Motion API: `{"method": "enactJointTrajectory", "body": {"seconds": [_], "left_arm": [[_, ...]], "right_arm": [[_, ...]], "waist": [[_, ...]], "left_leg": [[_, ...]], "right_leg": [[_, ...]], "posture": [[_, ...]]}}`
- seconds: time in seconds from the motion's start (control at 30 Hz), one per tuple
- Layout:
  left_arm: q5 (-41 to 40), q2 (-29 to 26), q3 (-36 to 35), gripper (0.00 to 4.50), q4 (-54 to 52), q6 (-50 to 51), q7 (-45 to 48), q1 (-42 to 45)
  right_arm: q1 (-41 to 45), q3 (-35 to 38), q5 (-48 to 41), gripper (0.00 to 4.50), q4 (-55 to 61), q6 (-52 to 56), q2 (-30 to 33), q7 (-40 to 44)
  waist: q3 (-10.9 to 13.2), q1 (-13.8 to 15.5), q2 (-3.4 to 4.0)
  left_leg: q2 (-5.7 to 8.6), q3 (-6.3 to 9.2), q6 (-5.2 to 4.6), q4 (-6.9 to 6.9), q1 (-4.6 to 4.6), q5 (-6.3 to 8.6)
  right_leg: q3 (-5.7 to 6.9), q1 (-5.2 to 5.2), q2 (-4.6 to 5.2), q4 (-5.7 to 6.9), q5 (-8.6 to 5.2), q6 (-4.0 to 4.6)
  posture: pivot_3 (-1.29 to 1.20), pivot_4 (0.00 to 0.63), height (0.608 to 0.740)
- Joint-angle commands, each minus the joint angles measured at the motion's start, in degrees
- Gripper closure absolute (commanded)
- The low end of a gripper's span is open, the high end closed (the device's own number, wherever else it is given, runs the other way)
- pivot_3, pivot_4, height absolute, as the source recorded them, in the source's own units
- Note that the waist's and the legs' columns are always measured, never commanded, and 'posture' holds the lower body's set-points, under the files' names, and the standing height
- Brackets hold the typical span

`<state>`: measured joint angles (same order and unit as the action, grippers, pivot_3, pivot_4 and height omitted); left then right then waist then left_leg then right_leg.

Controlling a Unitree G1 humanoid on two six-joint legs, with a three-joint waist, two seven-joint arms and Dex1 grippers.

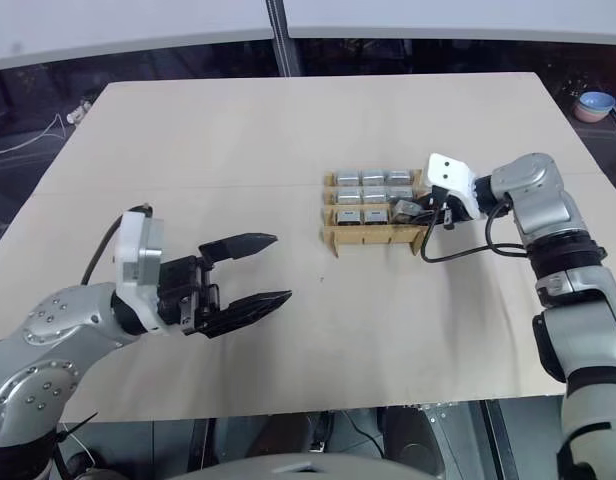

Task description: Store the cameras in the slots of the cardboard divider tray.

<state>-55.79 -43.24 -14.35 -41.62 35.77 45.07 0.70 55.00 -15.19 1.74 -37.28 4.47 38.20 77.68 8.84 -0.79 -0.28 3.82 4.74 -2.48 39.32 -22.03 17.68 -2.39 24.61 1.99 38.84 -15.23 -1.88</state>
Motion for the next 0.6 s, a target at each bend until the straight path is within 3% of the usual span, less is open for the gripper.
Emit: {"method": "enactJointTrajectory", "body": {"seconds": [0.03,0.5,0.57,0.6], "left_arm": [[-1.1,-0.7,-1.8,0.0,-1.9,-1.0,-0.2,-0.1],[-1.1,-0.4,-1.6,0.0,-3.1,-1.2,-1.6,-0.8],[-1.2,-0.2,-1.7,0.0,-3.3,-1.3,-1.9,-1.2],[-1.2,-0.2,-1.7,0.0,-3.4,-1.4,-1.9,-1.6]], "right_arm": [[1.5,-0.6,1.7,3.77,-1.4,-2.9,0.9,1.2],[7.6,-4.8,5.8,3.77,-9.7,-3.7,-2.4,5.8],[8.4,-4.1,5.2,2.73,-10.5,-3.2,-2.8,6.6],[8.0,-3.8,5.5,2.51,-9.5,-5.5,-2.2,5.6]], "waist": [[0.0,0.0,0.0],[0.0,-0.1,-0.01],[0.0,-0.1,-0.01],[0.0,-0.1,-0.01]], "left_leg": [[0.0,0.0,0.0,0.0,0.01,0.0],[0.0,0.0,0.0,-0.01,0.05,0.0],[0.0,0.0,0.0,0.0,0.05,0.0],[0.0,0.0,0.0,-0.01,0.04,0.0]], "right_leg": [[0.0,-0.01,0.0,0.0,0.0,0.0],[0.0,-0.03,0.0,0.01,0.0,0.0],[0.0,-0.04,0.0,0.0,0.0,0.0],[0.0,-0.04,0.0,0.0,0.0,0.0]], "posture": [[0.0,0.15,0.74],[0.0,0.15,0.74],[0.0,0.15,0.74],[0.0,0.15,0.74]]}}
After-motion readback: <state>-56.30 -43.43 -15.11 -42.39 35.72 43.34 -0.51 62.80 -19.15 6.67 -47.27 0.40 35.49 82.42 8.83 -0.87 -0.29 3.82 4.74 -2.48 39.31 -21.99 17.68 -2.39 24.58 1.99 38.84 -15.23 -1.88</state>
